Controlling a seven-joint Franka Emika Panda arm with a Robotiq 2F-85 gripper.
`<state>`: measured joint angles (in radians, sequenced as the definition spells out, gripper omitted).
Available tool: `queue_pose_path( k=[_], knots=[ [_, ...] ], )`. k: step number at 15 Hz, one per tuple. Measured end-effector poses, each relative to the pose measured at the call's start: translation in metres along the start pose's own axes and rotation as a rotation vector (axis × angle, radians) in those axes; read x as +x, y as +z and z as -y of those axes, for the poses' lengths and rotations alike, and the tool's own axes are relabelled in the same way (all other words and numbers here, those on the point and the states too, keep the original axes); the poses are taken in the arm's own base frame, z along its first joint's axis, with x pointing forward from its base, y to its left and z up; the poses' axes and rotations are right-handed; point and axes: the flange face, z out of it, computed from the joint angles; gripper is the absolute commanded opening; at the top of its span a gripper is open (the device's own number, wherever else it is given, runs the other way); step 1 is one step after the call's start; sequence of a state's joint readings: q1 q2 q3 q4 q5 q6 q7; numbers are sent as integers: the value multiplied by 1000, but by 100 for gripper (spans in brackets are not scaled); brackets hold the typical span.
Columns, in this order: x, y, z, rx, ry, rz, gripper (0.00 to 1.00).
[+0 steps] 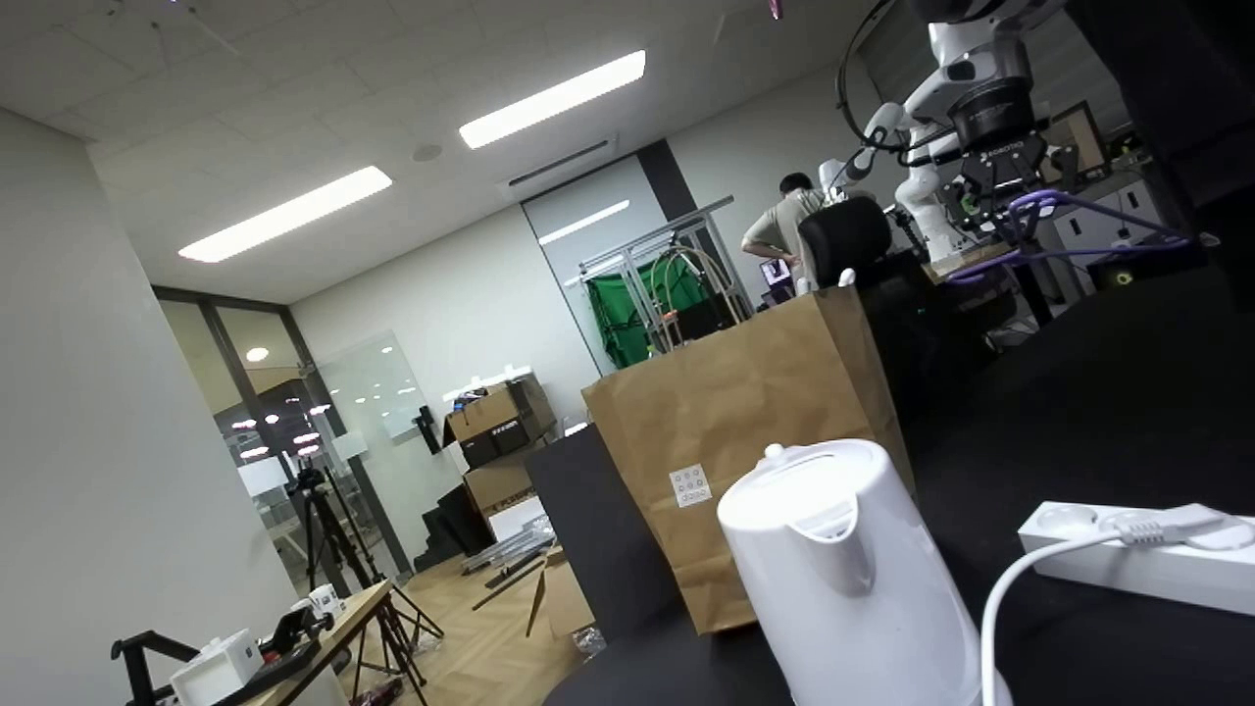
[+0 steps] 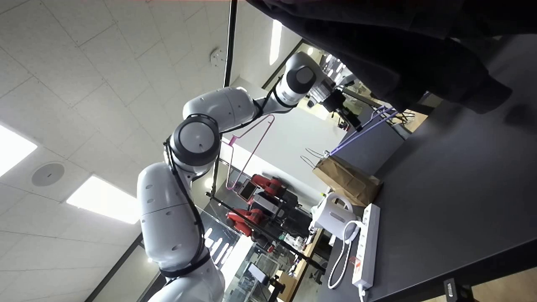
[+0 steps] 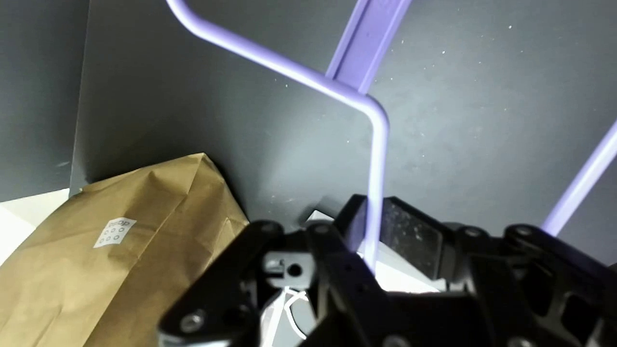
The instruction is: Remove the hanger from the table and hang it on the rail
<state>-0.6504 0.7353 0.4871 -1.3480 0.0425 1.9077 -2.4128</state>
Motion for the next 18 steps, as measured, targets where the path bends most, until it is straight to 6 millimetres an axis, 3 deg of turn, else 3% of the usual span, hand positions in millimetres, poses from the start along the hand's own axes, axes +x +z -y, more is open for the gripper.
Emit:
queue_pose_path(
  k=[5,6,10,13,15,18],
  knots=[
    [0,0,0,1,-1,0,17],
    [0,0,0,1,-2,0,4],
    [-4,5,5,-20,-15,-24,4],
    [0,7,21,-36,-105,-54,4],
    [21,-2,15,-30,-155,-59,4],
    [62,-27,-12,-55,-279,-55,4]
  ],
)
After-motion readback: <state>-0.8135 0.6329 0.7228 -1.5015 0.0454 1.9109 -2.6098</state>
